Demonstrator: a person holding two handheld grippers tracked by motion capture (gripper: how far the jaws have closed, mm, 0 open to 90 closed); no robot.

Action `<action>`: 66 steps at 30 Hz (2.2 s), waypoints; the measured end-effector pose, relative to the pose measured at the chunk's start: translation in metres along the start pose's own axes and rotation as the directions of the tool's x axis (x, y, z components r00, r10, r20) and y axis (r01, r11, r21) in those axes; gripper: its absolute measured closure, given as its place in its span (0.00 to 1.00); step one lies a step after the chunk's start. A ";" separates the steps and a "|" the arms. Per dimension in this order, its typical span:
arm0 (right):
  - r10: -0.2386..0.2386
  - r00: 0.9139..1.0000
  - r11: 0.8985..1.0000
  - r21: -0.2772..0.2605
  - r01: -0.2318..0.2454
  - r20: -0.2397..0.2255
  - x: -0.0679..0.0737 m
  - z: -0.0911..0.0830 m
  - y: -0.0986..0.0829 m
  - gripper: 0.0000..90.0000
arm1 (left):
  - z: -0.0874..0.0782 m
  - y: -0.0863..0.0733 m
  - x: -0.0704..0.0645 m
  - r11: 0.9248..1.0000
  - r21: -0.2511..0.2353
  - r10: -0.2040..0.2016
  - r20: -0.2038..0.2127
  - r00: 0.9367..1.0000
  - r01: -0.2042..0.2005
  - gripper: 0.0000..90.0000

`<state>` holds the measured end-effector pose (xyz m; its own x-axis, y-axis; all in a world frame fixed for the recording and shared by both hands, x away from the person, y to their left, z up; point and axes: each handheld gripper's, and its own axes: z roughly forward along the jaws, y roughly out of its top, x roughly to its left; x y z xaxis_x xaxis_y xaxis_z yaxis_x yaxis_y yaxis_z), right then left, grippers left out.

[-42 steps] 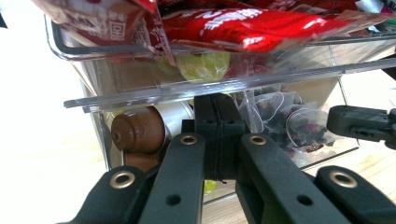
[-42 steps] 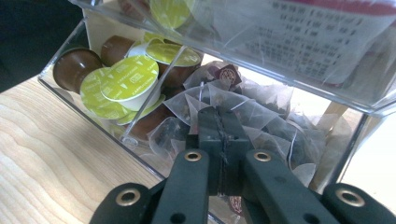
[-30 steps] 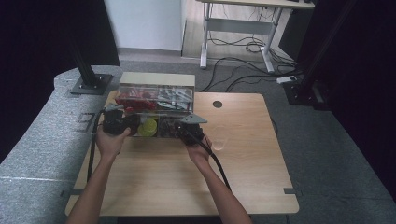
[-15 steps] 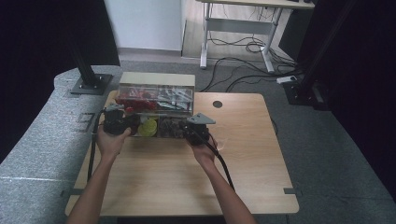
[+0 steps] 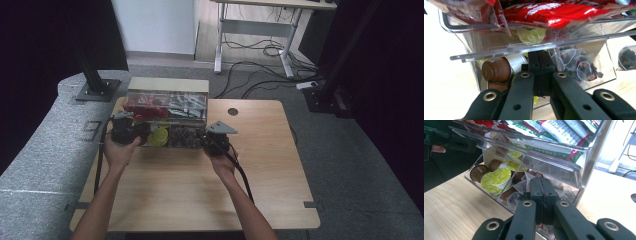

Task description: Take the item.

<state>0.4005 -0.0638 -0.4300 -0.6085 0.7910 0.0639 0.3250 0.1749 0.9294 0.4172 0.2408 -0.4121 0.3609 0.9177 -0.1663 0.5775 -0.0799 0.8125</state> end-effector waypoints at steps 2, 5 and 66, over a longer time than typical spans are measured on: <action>-0.001 1.000 1.000 0.002 0.001 0.002 -0.001 -0.001 0.000 0.99 | 0.000 0.000 0.000 1.000 0.002 0.001 0.001 1.000 -0.001 1.00; -0.004 1.000 1.000 0.005 0.004 0.001 -0.002 -0.002 -0.001 0.99 | 0.000 0.000 0.000 1.000 0.001 0.002 0.000 1.000 -0.002 1.00; 0.023 0.996 1.000 -0.017 -0.021 0.085 -0.051 -0.047 -0.010 0.99 | 0.002 0.000 -0.001 1.000 0.007 0.006 -0.012 1.000 -0.006 1.00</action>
<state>0.3942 -0.1341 -0.4254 -0.5372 0.8418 0.0537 0.3255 0.1482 0.9339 0.4181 0.2389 -0.4130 0.3557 0.9218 -0.1542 0.5803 -0.0885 0.8096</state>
